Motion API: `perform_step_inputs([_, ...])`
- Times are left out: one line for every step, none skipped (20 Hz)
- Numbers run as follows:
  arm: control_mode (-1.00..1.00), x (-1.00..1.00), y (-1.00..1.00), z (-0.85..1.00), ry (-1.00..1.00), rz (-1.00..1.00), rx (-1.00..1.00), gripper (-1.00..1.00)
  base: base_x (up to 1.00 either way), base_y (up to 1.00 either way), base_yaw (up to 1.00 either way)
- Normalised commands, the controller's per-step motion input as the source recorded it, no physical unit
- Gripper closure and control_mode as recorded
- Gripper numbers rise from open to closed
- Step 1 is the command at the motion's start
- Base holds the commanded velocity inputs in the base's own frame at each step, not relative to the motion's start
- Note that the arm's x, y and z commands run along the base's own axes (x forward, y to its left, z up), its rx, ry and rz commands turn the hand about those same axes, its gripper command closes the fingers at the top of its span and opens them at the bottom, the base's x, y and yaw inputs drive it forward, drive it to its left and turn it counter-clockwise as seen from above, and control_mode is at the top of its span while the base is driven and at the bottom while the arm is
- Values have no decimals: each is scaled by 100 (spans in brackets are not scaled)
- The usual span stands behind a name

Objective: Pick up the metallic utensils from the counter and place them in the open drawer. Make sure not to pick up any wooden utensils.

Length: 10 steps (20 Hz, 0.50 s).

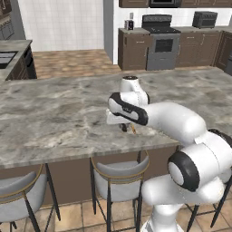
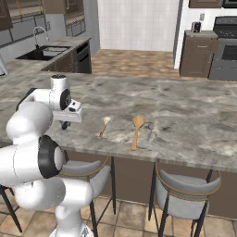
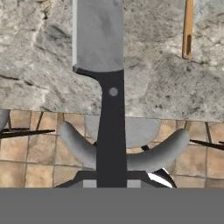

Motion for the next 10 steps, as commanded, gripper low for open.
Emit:
perform_step_inputs([-100,-100,-70,84,-18,21,0,100,0,0,0])
perform_step_inputs([-100,-100,-72,87,-17,21,0,100,0,0,0])
perform_step_inputs([-100,-100,-71,89,-17,21,0,100,0,0,0])
perform_step_inputs([-100,-100,-68,89,-15,20,0,100,0,0,0])
perform_step_inputs([-100,-100,-67,88,-13,19,0,100,0,0,0])
perform_step_inputs([-100,-100,-64,86,-12,18,0,100,0,0,0])
perform_step_inputs([-100,-100,-61,83,-11,17,0,100,0,0,0])
perform_step_inputs([-100,-100,-61,78,-10,16,0,100,0,0,0])
perform_step_inputs([-100,-100,-58,82,-7,14,0,100,0,0,0])
perform_step_inputs([-100,-100,-51,81,-7,12,0,100,0,0,0])
